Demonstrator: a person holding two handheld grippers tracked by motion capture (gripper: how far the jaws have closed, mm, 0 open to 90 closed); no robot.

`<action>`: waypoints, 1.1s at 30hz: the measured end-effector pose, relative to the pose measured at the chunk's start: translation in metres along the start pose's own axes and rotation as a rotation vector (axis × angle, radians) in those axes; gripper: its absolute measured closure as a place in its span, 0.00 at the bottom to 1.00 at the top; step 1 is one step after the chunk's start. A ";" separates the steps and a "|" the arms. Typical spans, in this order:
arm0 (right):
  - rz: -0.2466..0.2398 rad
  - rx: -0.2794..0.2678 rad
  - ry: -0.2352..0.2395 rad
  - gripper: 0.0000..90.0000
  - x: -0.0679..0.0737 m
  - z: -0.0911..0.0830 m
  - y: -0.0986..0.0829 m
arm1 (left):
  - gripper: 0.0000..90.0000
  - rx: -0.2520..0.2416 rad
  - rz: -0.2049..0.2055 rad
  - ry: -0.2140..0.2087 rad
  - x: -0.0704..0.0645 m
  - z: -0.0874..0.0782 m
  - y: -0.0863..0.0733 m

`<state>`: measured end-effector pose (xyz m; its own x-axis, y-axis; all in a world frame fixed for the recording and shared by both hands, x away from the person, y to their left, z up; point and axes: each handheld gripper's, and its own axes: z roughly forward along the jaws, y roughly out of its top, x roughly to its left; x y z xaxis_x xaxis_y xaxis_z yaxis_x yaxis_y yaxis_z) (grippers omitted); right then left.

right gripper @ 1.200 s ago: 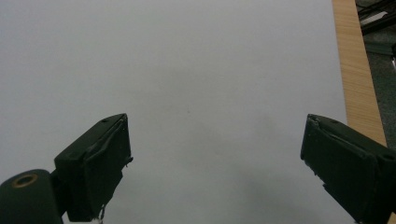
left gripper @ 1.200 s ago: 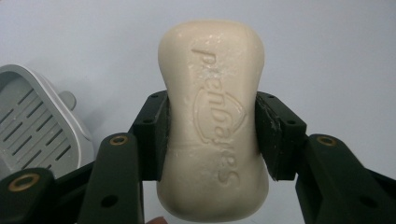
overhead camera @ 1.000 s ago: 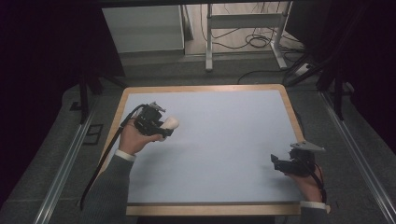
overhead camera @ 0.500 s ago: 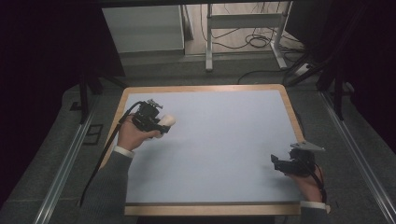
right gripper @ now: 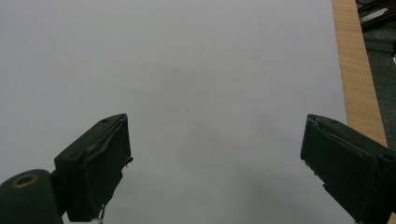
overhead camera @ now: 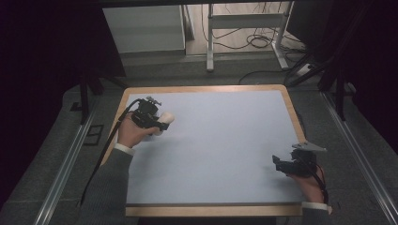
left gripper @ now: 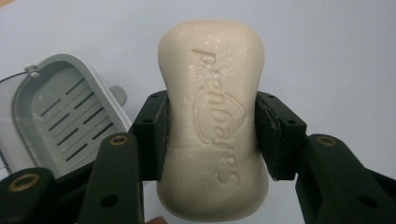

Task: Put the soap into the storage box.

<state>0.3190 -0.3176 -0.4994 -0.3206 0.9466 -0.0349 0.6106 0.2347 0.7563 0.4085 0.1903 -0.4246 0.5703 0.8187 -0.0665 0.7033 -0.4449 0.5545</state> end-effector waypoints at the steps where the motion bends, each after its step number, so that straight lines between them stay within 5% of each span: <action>1: -0.001 0.000 0.000 0.09 0.000 0.000 0.000 | 0.55 -0.003 -0.004 0.010 0.002 0.001 0.001; 33: -0.009 0.008 0.001 0.09 0.000 0.001 -0.001 | 0.55 0.007 -0.122 0.045 0.041 0.014 -0.001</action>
<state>0.3194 -0.3176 -0.5007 -0.3266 0.9442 -0.0415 0.6135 0.2452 0.7507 0.4367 0.2190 -0.4393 0.4608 0.8823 -0.0956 0.7693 -0.3435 0.5387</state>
